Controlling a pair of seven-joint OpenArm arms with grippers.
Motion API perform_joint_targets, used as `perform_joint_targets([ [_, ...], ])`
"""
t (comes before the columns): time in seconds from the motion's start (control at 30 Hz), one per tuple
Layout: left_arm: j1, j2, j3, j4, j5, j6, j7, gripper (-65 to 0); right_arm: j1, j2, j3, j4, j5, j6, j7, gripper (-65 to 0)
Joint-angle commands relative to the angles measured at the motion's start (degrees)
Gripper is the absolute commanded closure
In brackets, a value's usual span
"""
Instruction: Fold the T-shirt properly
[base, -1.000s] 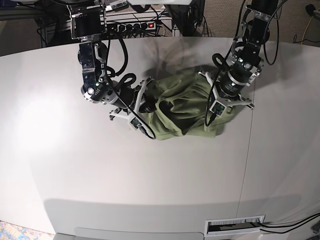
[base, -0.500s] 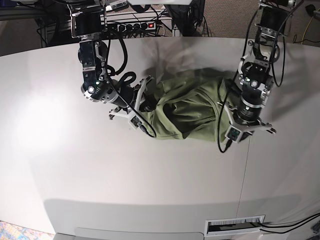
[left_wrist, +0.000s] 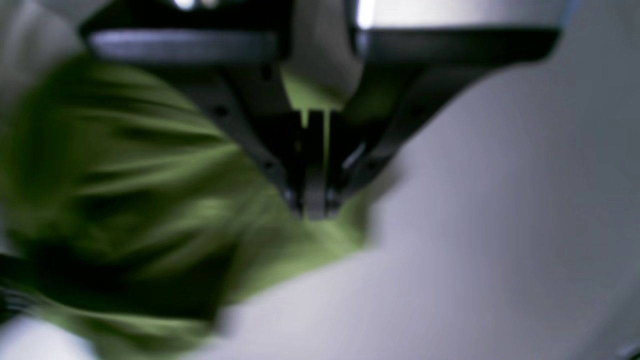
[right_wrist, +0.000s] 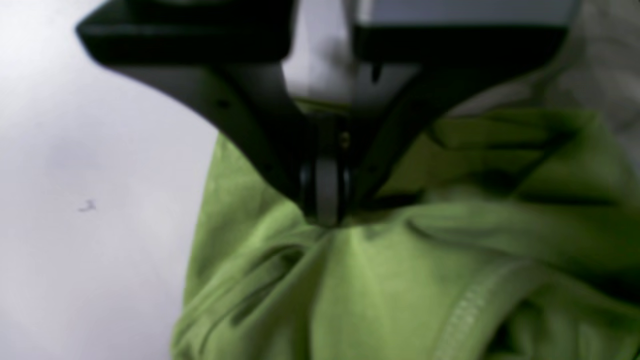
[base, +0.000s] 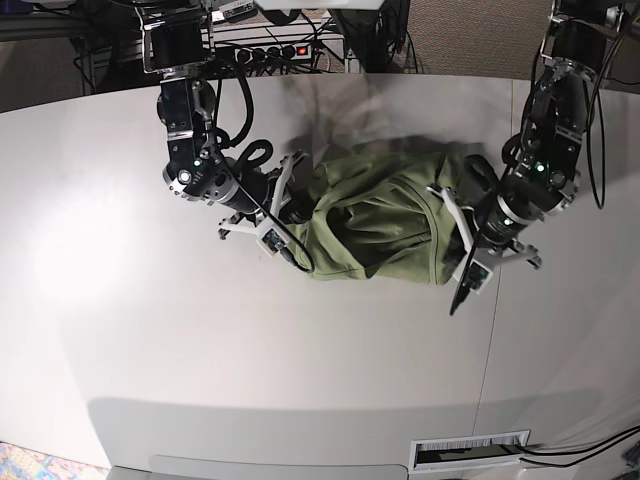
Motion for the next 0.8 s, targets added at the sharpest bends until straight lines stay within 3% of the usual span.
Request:
perform_joint_targets([
  [0.0, 0.5, 0.0, -0.3, 0.8, -2.2, -1.4, -0.7, 0.0, 0.7, 0.2, 0.2, 0.4, -1.7, -1.2, -0.3, 0.0],
  [0.13, 4.1, 3.4, -0.3, 0.2, -5.3, -6.7, -3.4, 0.0, 0.7, -0.3, 0.1, 0.4, -1.6, -1.3, -0.3, 0.0],
  [0.37, 4.0, 8.9, -0.3, -7.4, -4.9, -13.6, -5.2, 0.0, 0.6, -1.2, 0.1, 0.4, -1.7, -1.3, -1.3, 0.0],
  [0.43, 3.1, 10.1, -0.3, -11.2, -2.3, -14.7, -6.0, 0.0, 0.6, -1.2, 0.1, 0.4, -1.6, -1.3, -2.0, 0.0],
  [0.57, -0.1, 10.2, -0.3, -18.5, 6.2, -13.9, -13.4, 0.0, 0.5, -1.2, 0.1, 0.4, -1.7, -1.3, -2.8, 0.0],
  [0.77, -6.2, 10.0, -0.3, -22.3, 14.0, -6.8, -15.6, 0.0, 0.5, -1.2, 0.1, 0.4, -1.9, -1.3, -3.0, 0.0],
])
